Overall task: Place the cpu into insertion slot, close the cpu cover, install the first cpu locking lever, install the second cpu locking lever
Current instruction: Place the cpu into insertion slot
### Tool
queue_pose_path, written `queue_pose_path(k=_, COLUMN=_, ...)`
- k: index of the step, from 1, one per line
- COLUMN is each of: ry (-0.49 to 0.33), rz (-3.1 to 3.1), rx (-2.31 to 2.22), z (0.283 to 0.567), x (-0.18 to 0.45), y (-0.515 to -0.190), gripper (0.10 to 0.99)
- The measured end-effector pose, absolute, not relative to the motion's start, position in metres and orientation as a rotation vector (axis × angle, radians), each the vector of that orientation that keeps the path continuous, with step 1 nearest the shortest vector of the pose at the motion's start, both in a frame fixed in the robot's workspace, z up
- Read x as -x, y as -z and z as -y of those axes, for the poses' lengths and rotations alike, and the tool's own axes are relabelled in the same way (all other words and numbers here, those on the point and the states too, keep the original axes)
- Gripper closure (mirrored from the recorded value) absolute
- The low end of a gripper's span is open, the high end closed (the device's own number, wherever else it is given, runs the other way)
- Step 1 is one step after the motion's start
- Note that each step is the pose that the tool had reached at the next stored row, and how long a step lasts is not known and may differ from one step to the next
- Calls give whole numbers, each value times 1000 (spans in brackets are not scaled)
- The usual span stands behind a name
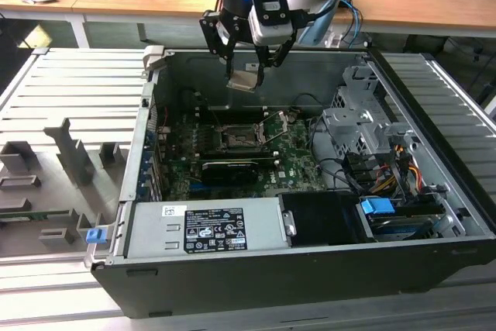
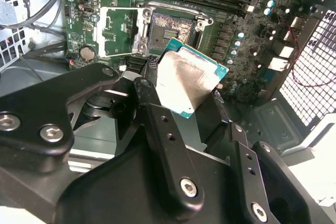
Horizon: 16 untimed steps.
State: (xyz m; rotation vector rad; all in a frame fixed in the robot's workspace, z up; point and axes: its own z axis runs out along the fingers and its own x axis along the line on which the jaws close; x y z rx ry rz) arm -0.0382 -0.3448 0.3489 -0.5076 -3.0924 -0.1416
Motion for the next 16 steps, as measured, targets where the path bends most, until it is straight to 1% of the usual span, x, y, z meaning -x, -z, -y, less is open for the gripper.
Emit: queue_pose_path(k=16, ry=142, rz=3087, rx=549, z=345, x=38, y=-347, gripper=553)
